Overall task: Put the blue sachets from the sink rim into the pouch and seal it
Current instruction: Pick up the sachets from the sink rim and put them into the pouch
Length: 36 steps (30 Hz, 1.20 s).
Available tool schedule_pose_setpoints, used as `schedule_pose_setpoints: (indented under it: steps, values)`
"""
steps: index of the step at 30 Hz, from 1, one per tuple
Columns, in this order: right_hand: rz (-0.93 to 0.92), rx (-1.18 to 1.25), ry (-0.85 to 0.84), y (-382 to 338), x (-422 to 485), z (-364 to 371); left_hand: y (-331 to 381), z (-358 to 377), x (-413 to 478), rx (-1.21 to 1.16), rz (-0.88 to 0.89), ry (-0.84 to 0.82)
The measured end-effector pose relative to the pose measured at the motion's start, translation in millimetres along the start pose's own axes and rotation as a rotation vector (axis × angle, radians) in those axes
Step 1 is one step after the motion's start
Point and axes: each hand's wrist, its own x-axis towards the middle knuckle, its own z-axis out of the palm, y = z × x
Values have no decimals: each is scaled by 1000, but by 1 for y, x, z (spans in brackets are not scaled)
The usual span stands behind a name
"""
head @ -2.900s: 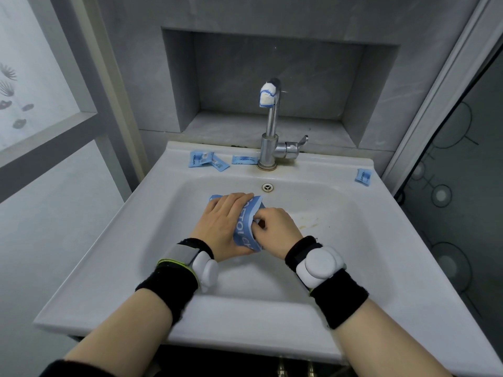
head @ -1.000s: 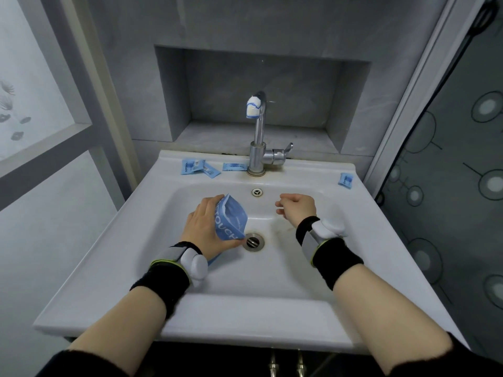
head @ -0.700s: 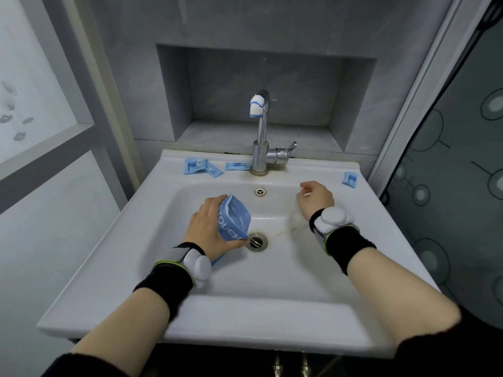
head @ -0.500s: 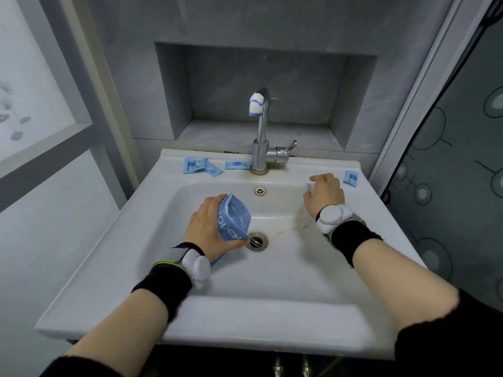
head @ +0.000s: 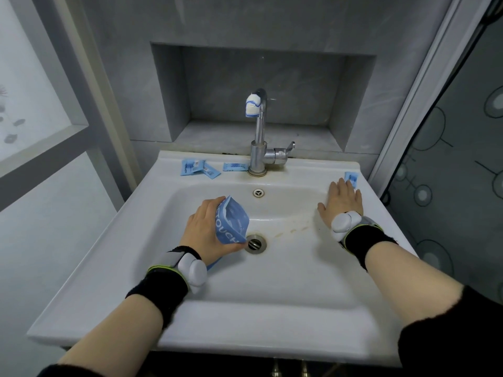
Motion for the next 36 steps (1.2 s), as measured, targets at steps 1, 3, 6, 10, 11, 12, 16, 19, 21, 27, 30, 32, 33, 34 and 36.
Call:
schedule_pose_setpoints:
  steps: [1,3,6,10,11,12,16,19,21,27,30,32,33,34,36]
  values:
    - [3,14,-3,1,0,0,0,0,0,1,2,-4]
    - [8,27,4,2,2,0,0,1,1,11,7,-13]
    - [14,19,17,5,7,-2,0,2,0,21,25,-4]
    - [30,24,-26,10,11,-1,-1,2,1,33,58,-1]
    - [26,31,-43,12,11,0,-1,2,1,37,58,-6]
    - [22,36,-51,13,10,2,-1,2,2,40,57,-12]
    - [14,32,-33,13,10,4,-2,4,2,36,50,-24]
    - [11,28,-40,12,12,1,-3,4,2,43,48,-22]
    - [8,21,-46,12,12,0,-3,3,2,47,45,-21]
    - [-26,37,-21,16,10,-2,-3,3,1,59,72,-13]
    - [-59,17,10,17,4,-4,-3,3,1,71,64,-19]
    - [-78,1,29,17,0,-5,-2,2,1,66,60,-18]
    - [-86,-7,37,17,-2,-6,-2,2,1,65,61,-18]
    - [-92,-16,41,17,-3,-6,-2,2,1,66,60,-18]
    - [-100,-41,61,16,-5,-7,-2,2,1,71,64,-9]
